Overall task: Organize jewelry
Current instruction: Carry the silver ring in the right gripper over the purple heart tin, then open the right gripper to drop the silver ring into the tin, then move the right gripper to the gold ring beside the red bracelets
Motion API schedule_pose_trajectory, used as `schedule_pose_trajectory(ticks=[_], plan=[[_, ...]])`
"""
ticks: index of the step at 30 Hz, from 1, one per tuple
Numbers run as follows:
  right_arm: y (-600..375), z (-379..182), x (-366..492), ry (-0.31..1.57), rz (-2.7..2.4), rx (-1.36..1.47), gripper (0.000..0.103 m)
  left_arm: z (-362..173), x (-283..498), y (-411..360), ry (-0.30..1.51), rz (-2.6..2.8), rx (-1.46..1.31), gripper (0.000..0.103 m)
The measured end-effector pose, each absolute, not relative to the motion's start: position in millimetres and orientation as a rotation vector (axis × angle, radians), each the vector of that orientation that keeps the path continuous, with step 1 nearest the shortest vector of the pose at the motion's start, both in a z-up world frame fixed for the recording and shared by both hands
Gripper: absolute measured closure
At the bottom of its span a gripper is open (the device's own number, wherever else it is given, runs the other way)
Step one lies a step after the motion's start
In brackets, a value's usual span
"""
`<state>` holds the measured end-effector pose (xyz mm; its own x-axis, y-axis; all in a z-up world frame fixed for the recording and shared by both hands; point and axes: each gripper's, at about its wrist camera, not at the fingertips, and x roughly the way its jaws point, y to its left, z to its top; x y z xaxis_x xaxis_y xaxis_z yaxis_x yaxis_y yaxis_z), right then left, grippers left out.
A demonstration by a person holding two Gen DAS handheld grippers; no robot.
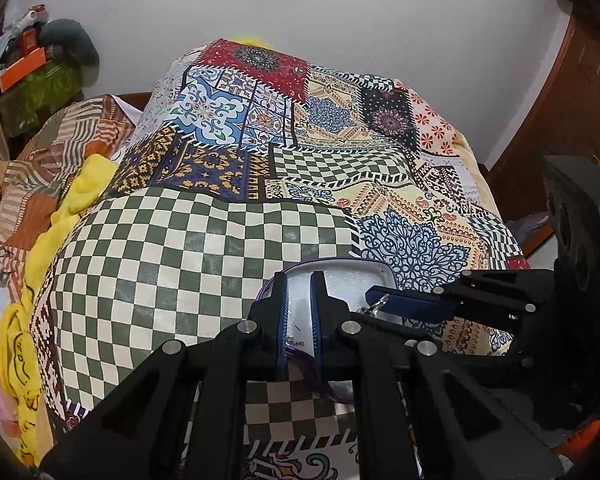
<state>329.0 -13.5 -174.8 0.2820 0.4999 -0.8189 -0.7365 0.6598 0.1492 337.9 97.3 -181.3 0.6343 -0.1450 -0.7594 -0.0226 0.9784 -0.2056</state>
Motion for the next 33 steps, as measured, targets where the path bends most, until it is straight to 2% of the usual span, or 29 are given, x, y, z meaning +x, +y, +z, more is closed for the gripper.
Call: schedule_pose_trajectory(ticks=[6, 8, 10, 11, 13, 15, 17, 23, 27, 33], plan=[[-7, -177, 324, 0.988, 0.853, -0.31, 0.084, -178, 330, 106, 0.879, -0.052, -0.213, 0.091], [-7, -176, 323, 0.989, 0.844, -0.314, 0.084, -178, 327, 110, 0.877, -0.042, -0.222, 0.084], [-6, -174, 321, 0.974, 0.825, -0.323, 0.083, -177, 324, 114, 0.867, -0.022, -0.226, 0.071], [-6, -173, 321, 0.968, 0.821, -0.326, 0.083, -176, 321, 116, 0.858, -0.014, -0.227, 0.07], [-6, -171, 319, 0.965, 0.818, -0.329, 0.078, -174, 318, 118, 0.85, -0.003, -0.224, 0.069], [-8, -168, 318, 0.959, 0.809, -0.324, 0.068, -173, 315, 120, 0.852, 0.003, -0.223, 0.069], [-10, -164, 315, 0.944, 0.8, -0.318, 0.064, -171, 311, 120, 0.85, 0.007, -0.215, 0.069], [-18, -148, 307, 0.907, 0.774, -0.319, 0.064, -161, 298, 114, 0.843, 0.014, -0.173, 0.069], [-29, -134, 297, 0.876, 0.762, -0.306, 0.064, -152, 287, 108, 0.833, 0.016, -0.145, 0.062], [-47, -114, 279, 0.832, 0.745, -0.286, 0.064, -140, 269, 98, 0.821, 0.003, -0.132, 0.061]])
